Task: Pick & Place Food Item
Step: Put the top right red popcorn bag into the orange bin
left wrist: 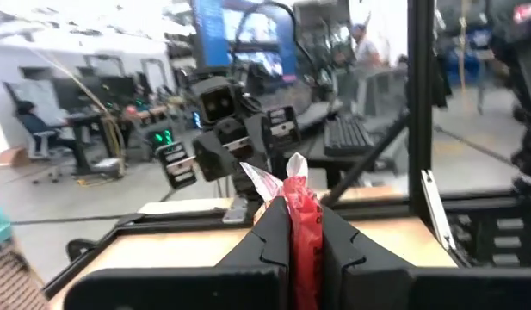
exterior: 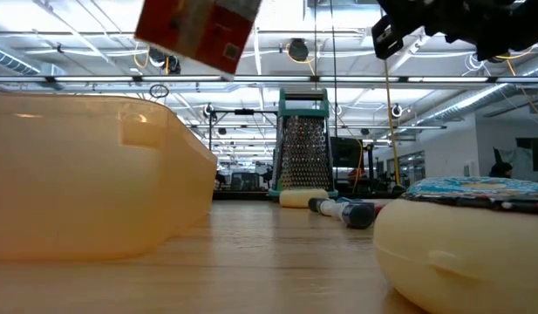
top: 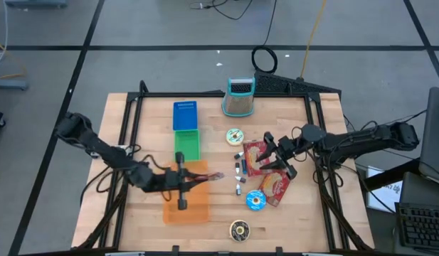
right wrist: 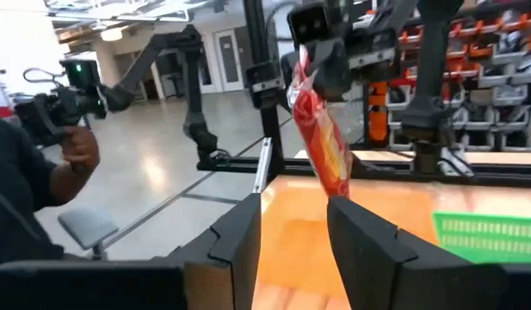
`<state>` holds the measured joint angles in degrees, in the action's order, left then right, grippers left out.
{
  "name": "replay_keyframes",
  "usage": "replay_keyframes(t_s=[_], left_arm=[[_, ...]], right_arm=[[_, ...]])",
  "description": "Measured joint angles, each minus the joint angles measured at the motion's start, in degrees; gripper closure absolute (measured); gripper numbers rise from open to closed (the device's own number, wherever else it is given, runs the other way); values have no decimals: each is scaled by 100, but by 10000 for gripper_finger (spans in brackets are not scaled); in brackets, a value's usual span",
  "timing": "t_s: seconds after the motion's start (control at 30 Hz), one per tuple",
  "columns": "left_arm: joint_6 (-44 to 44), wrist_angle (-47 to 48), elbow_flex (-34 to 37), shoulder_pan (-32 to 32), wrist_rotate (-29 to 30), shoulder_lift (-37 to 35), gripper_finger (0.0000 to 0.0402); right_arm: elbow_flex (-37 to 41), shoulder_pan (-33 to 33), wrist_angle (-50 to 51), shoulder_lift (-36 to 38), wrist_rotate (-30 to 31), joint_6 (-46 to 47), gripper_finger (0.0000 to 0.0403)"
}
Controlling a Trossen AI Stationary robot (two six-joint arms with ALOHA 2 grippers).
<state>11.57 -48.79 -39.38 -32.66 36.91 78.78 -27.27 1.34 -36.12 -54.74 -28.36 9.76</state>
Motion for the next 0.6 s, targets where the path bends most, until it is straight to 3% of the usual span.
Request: replay_keyframes(t_s=[0.17, 0.6], left_arm=[[117, -801, 873, -428, 531, 0, 389], [158, -848, 2046, -837, 208, 2, 388]], right_arm=[[0, 97, 39, -6, 0, 0, 279], [0, 134, 87, -7, 4, -151, 279]])
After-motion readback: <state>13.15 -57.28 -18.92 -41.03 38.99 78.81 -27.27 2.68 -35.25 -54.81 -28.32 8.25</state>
